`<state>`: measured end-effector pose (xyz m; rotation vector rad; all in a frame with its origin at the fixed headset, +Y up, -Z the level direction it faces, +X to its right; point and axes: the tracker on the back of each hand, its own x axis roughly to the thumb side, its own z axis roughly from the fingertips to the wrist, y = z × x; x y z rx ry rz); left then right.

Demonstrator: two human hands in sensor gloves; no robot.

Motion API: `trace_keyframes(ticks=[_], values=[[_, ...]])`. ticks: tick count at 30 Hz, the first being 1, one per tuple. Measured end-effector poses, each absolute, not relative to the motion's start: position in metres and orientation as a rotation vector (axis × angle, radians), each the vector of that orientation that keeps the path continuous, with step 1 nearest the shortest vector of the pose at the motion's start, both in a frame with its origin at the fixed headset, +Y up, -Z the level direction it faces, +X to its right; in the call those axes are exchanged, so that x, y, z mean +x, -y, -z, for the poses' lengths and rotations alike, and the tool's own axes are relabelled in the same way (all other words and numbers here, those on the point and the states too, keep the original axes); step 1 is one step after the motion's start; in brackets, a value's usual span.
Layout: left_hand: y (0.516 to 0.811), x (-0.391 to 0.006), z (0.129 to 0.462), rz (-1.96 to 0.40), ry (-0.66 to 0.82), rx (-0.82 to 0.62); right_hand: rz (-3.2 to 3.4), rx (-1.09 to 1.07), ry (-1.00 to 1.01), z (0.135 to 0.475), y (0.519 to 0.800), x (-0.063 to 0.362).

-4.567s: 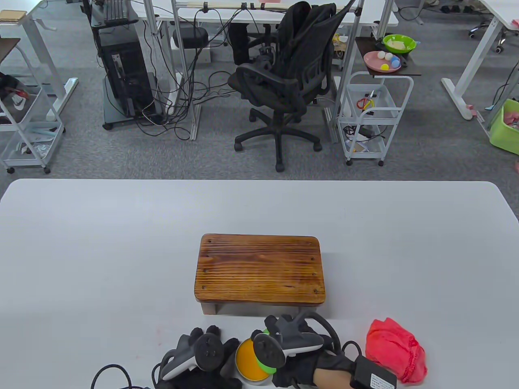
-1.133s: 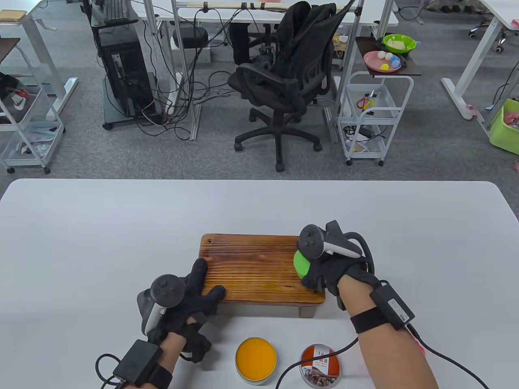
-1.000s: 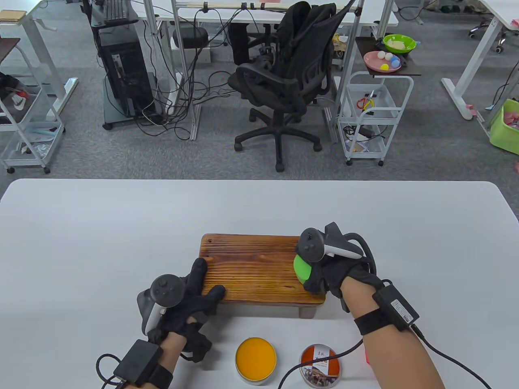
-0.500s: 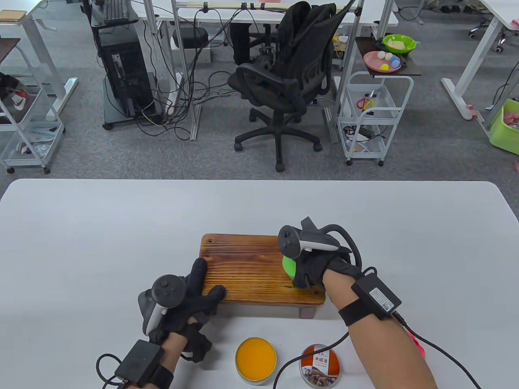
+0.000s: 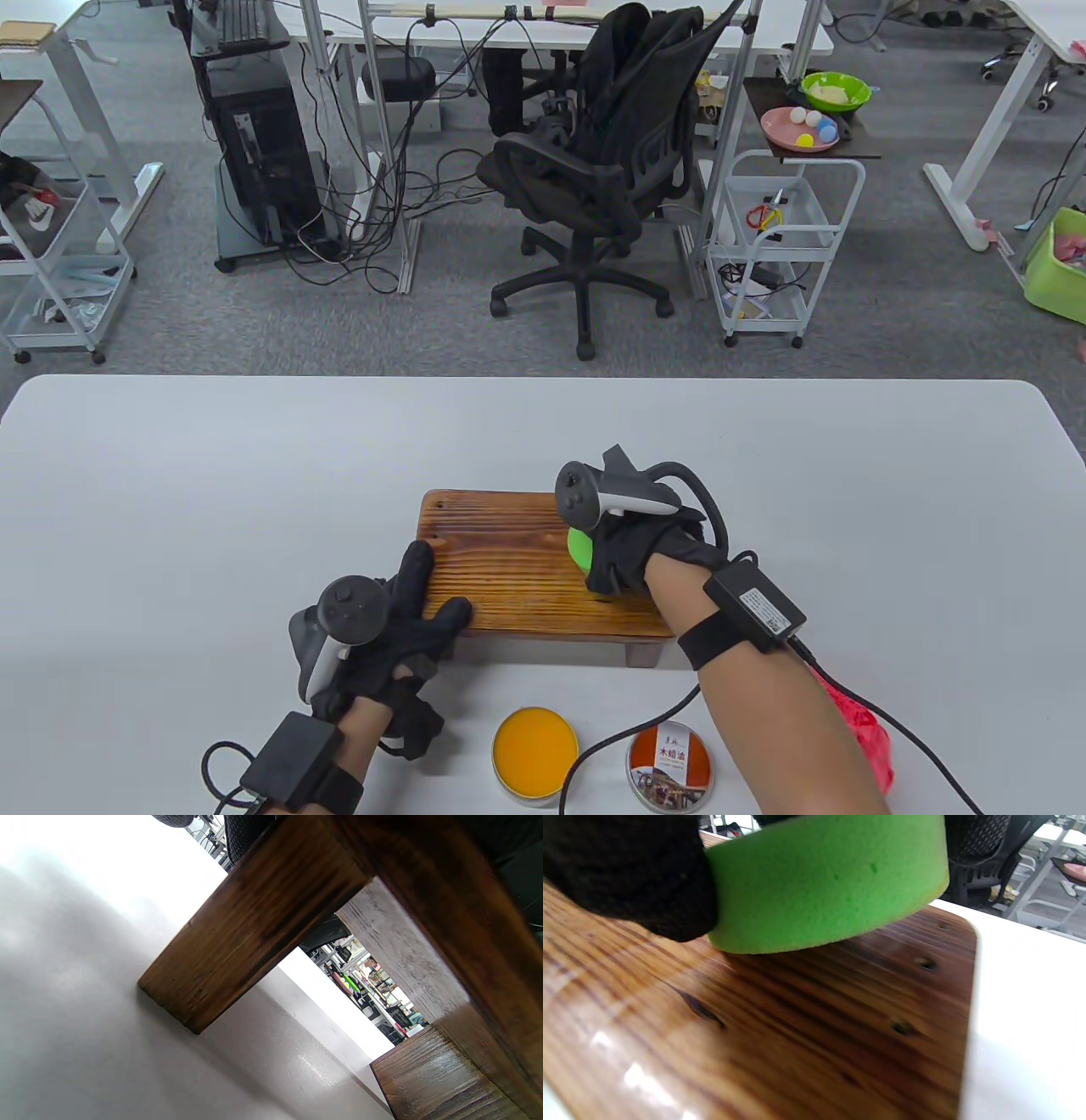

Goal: Dip and apply wood wax on stool

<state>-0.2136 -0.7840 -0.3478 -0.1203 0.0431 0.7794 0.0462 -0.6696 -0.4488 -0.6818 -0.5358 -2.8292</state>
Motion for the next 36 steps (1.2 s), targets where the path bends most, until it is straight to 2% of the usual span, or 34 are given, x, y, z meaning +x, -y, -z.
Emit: trace_keyframes(ticks=[5,9,11,17,20,22,27,30,36], values=[[0.784,-0.213,0.348,-0.784,-0.046,-0.119,2.794,-0.787,0.593,0.437,0.668,0.038],[0.784,-0.214,0.348,-0.787,-0.044,-0.119,2.826,-0.672,0.619,0.449,0.666,0.046],[0.784,-0.214,0.348,-0.79,-0.045,-0.119,2.861,-0.669,0.593,0.453,0.669,0.036],[0.784,-0.214,0.347,-0.793,-0.048,-0.121,2.805,-0.836,0.613,0.437,0.669,0.01],[0.784,-0.214,0.347,-0.794,-0.047,-0.121,2.74,-0.719,0.554,0.441,0.664,0.017],[0.784,-0.214,0.348,-0.792,-0.045,-0.12,2.79,-0.693,0.595,0.449,0.666,0.018],[0.784,-0.214,0.348,-0.788,-0.041,-0.12,2.847,-0.779,0.544,0.446,0.672,-0.005],[0.784,-0.214,0.348,-0.791,-0.04,-0.121,2.79,-0.836,0.594,0.438,0.669,-0.005],[0.784,-0.213,0.348,-0.791,-0.04,-0.12,2.832,-0.687,0.545,0.458,0.67,-0.007]])
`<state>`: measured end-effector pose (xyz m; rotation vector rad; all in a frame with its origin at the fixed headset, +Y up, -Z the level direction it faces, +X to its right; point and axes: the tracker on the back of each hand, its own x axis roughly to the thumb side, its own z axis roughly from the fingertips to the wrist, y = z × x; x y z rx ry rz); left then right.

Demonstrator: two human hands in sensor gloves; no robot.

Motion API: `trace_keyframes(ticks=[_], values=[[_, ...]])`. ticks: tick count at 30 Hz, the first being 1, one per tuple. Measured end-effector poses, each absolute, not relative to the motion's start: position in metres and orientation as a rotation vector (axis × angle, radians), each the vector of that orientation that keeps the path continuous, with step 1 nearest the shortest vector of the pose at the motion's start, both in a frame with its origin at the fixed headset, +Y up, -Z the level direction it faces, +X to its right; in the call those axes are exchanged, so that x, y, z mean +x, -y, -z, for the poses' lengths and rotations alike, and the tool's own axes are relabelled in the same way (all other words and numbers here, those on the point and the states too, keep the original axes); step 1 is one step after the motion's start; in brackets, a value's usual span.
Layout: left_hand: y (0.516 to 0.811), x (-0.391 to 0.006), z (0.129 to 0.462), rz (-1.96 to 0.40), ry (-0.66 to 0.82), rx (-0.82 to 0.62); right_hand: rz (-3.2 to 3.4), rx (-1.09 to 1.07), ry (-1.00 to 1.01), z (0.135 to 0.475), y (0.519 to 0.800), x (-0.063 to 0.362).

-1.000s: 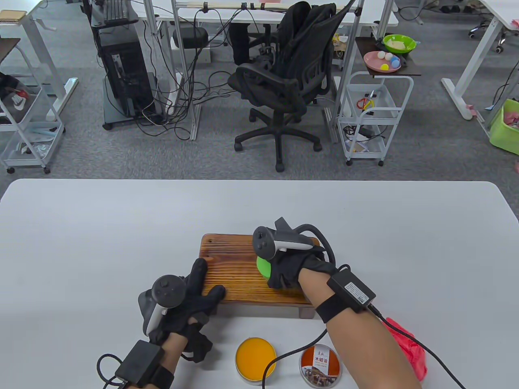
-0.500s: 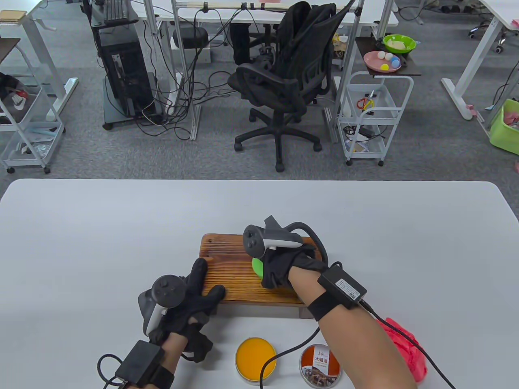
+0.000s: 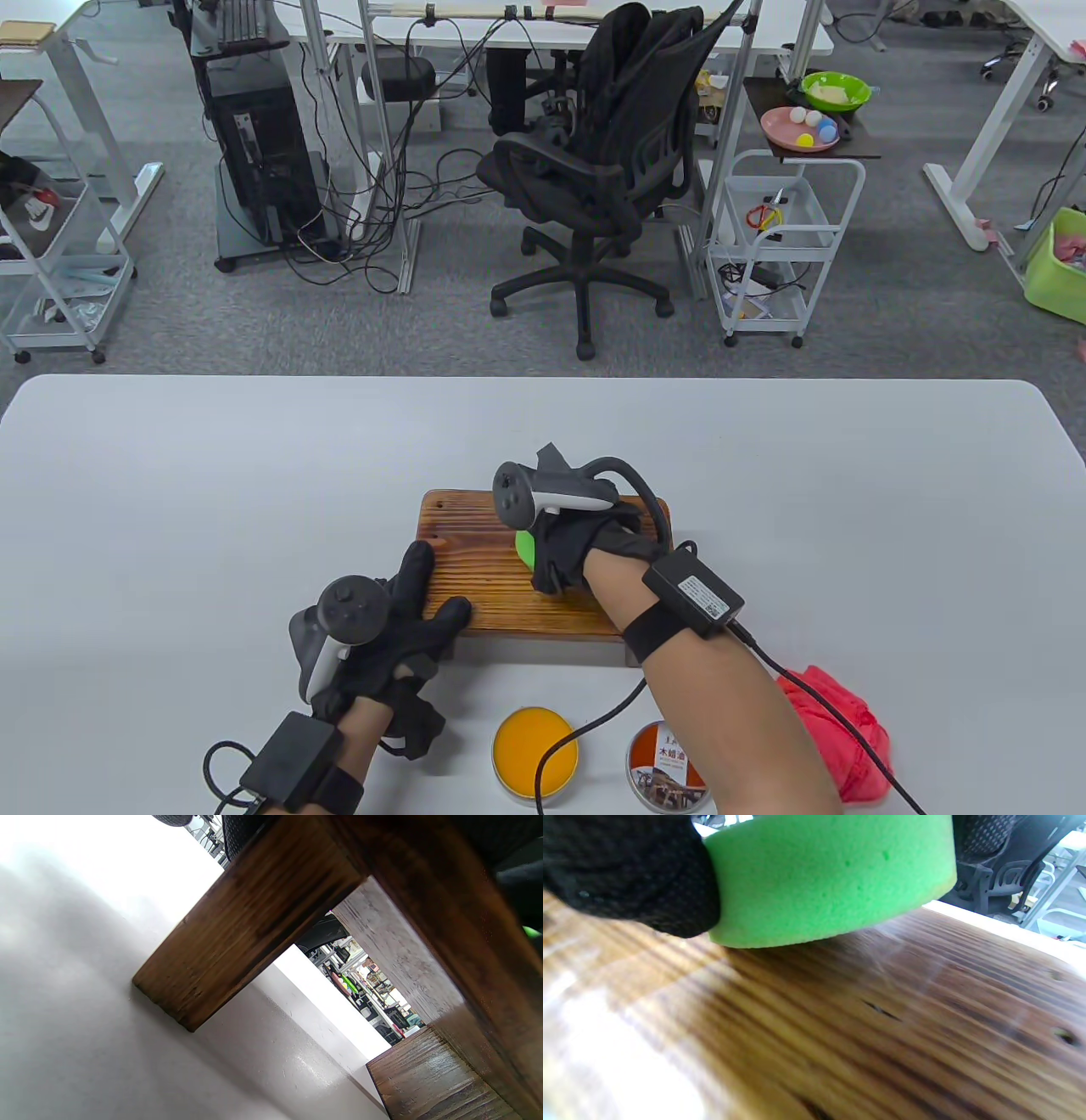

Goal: Dip and apply wood wax on stool

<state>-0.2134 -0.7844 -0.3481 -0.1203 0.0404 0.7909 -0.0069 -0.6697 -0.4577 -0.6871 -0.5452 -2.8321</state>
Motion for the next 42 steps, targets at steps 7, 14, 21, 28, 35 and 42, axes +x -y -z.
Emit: trace_keyframes(ticks=[7,14,21,28,35,42], values=[[0.785,-0.213,0.348,-0.795,-0.041,-0.123,2.799,-0.858,0.575,0.445,0.67,-0.022],[0.785,-0.213,0.348,-0.797,-0.04,-0.123,2.899,-0.83,0.527,0.456,0.677,-0.036],[0.784,-0.213,0.348,-0.795,-0.038,-0.124,2.867,-0.866,0.595,0.451,0.673,-0.031],[0.784,-0.213,0.348,-0.793,-0.035,-0.123,2.901,-0.922,0.546,0.451,0.68,-0.051],[0.784,-0.213,0.349,-0.792,-0.035,-0.123,2.897,-0.883,0.593,0.455,0.675,-0.045],[0.784,-0.213,0.349,-0.792,-0.038,-0.123,2.896,-0.921,0.538,0.45,0.678,-0.055]])
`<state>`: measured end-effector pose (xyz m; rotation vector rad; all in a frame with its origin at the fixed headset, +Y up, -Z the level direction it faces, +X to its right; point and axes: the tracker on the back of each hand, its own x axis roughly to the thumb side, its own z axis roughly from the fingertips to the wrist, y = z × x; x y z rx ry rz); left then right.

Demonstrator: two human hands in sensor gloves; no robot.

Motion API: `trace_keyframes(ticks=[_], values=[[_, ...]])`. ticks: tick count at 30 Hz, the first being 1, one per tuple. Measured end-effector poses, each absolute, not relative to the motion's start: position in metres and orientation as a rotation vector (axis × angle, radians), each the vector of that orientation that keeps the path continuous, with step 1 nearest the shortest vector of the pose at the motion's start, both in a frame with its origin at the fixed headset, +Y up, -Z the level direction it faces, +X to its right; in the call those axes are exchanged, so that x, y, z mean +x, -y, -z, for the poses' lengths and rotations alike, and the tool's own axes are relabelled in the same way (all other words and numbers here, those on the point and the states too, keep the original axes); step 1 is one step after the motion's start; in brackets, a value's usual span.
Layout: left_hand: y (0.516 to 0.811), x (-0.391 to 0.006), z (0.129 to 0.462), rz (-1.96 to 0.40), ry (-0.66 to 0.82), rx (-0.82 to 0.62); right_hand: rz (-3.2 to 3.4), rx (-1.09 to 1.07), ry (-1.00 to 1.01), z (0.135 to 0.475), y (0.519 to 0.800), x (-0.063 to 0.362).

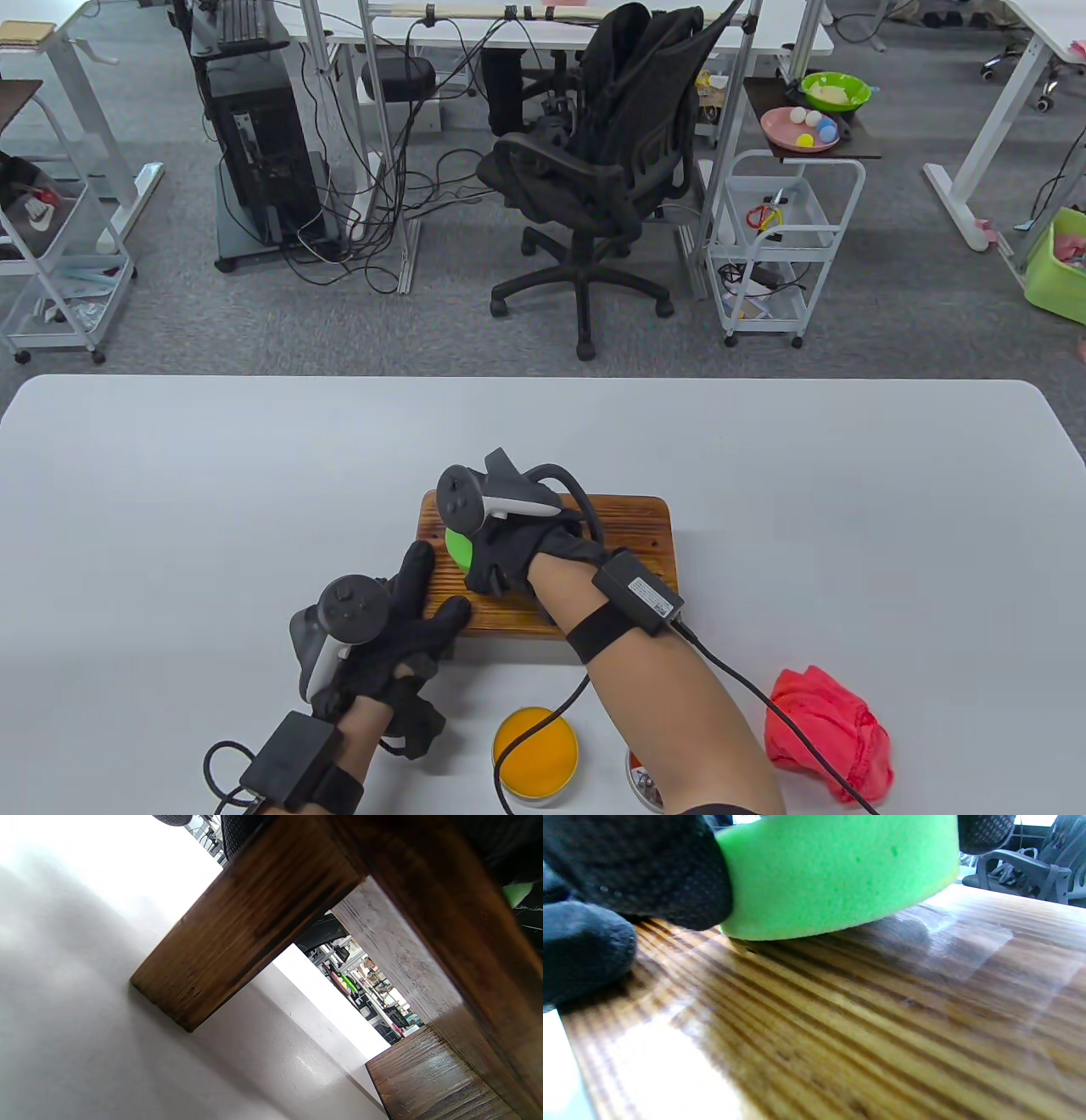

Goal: Dip and apply wood wax on stool

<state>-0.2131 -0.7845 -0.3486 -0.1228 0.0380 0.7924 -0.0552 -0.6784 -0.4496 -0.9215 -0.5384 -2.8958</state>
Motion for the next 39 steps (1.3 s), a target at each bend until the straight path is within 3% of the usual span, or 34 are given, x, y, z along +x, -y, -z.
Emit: trace_keyframes(ticks=[12,19,28,39], values=[[0.784,-0.214,0.349,-0.798,-0.044,-0.132,2.929,-0.925,0.51,0.449,0.678,-0.05],[0.776,-0.22,0.338,-0.783,-0.058,-0.16,2.973,-0.908,0.421,0.437,0.658,-0.021],[0.745,-0.222,0.297,-0.715,0.039,-0.131,2.986,-0.974,0.397,0.391,0.631,0.029],[0.748,-0.189,0.249,-0.662,0.185,-0.19,2.899,-1.077,0.436,0.321,0.641,0.059]])
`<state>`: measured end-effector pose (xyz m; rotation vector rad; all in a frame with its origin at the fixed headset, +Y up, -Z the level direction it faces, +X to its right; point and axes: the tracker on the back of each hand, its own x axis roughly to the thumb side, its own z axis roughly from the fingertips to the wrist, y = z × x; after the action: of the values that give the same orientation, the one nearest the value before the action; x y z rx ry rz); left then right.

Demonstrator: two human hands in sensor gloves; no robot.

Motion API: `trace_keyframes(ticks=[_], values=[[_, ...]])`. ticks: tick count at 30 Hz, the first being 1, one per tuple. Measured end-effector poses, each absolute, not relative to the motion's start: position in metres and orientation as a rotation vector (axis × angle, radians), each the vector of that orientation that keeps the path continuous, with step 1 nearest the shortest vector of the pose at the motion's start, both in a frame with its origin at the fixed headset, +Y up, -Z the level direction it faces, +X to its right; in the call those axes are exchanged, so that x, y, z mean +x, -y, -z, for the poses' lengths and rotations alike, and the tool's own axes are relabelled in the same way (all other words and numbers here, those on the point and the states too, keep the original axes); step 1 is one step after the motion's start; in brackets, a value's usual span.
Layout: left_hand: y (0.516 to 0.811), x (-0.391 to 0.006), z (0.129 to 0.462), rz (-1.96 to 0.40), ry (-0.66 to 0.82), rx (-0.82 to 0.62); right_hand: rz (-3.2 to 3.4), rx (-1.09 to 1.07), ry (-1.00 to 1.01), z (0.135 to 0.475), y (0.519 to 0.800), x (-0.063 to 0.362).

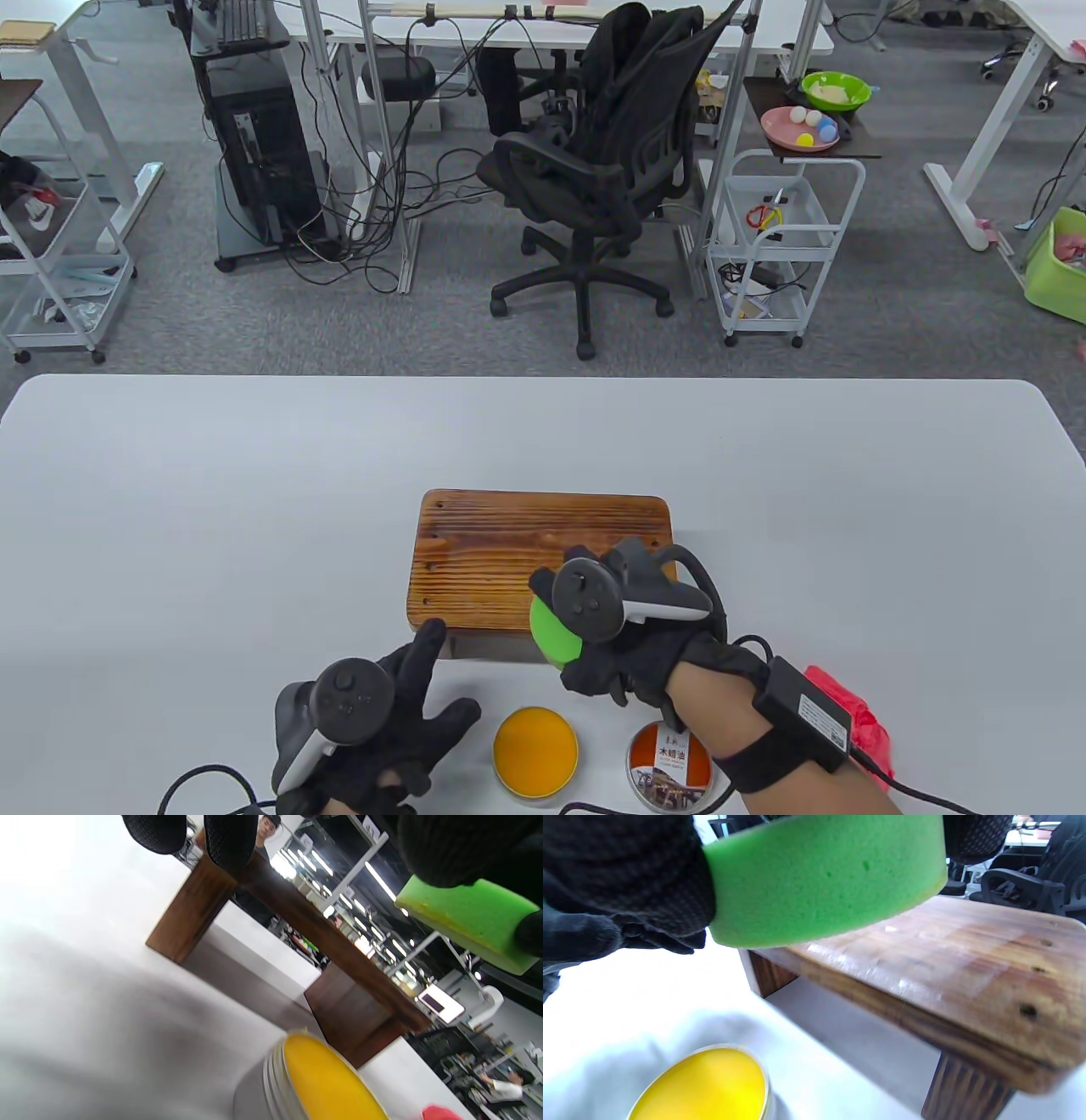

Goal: Dip and apply wood wax on stool

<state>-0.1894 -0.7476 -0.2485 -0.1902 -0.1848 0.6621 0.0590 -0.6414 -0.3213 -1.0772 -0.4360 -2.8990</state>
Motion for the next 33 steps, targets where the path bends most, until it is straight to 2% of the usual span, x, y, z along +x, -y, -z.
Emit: trace_keyframes(ticks=[6,14,21,33], values=[[0.768,-0.177,0.246,-0.568,0.26,-0.32,2.842,-1.133,0.511,0.291,0.661,0.064],[0.79,-0.162,0.25,-0.48,0.332,-0.492,2.781,-1.167,0.599,0.273,0.689,0.063],[0.809,-0.152,0.252,-0.387,0.321,-0.54,2.708,-1.159,0.65,0.271,0.714,0.055],[0.822,-0.146,0.252,-0.395,0.3,-0.549,2.555,-1.147,0.596,0.266,0.734,0.027]])
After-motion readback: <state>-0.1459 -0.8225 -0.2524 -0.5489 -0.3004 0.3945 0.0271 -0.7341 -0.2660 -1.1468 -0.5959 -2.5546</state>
